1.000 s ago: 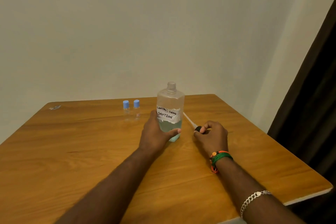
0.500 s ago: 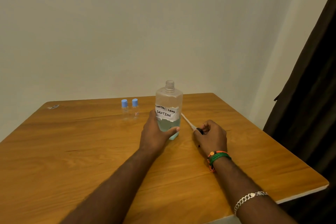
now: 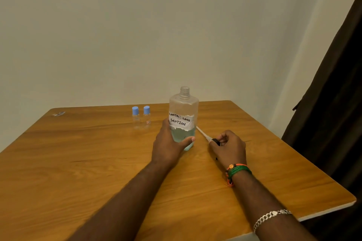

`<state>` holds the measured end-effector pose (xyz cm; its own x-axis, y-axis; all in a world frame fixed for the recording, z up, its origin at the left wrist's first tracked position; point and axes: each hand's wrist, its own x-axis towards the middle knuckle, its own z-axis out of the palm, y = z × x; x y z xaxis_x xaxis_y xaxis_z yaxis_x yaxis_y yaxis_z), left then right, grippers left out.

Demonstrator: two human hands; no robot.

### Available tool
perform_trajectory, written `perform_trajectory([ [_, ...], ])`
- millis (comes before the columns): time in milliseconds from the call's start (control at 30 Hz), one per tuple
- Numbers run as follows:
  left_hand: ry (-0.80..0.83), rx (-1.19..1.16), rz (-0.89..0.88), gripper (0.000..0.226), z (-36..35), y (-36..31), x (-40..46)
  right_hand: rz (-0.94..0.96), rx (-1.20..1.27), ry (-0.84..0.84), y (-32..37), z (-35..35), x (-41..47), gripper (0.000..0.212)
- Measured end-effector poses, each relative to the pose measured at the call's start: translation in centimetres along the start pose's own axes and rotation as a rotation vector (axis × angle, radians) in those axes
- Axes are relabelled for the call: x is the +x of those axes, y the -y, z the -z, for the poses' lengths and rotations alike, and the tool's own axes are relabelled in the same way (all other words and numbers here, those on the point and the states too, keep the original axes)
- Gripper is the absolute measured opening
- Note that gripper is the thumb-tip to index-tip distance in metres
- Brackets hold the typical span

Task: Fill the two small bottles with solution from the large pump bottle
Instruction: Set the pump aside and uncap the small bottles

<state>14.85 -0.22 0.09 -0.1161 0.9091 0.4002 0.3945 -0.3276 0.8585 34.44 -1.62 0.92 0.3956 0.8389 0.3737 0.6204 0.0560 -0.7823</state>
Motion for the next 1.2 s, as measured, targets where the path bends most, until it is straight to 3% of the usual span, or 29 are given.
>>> perform_trajectory([
  [233,0.084,-0.159,0.056,0.095,0.9,-0.1,-0.1,-0.043,0.002,-0.076,0.6,0.7,-0.2,0.019],
  [300,0.072,-0.131,0.094,0.102,2.0,0.1,0.0,0.102,0.039,-0.258,1.6,1.6,-0.5,0.017],
  [367,0.023,-0.058,0.123,0.099,3.8,0.5,0.3,0.424,0.181,-0.378,3.4,2.7,-1.0,0.017],
  [467,-0.127,-0.019,0.128,0.055,7.2,1.9,1.2,0.805,0.376,-0.244,7.3,3.1,-3.2,0.020],
  [567,-0.283,0.009,0.158,0.027,9.6,3.4,2.0,0.897,0.408,0.057,10.7,0.6,-6.6,0.018],
  [667,-0.366,0.073,0.212,0.019,10.8,5.1,3.0,0.693,0.348,0.347,13.2,-4.0,-8.7,0.008],
  [767,-0.385,0.113,0.227,0.024,11.4,6.6,4.3,0.393,0.264,0.438,14.5,-9.0,-8.2,0.029],
  [833,-0.365,0.143,0.212,0.034,11.5,7.2,5.3,0.229,0.215,0.420,15.1,-11.9,-7.1,0.040],
  [1000,-0.278,0.254,0.229,0.055,11.0,7.8,7.0,-0.084,0.215,0.227,15.2,-15.9,-4.8,0.044],
  [1200,-0.232,0.421,0.261,0.050,10.3,7.7,8.1,-0.133,0.163,0.158,14.8,-17.5,-4.0,0.053],
])
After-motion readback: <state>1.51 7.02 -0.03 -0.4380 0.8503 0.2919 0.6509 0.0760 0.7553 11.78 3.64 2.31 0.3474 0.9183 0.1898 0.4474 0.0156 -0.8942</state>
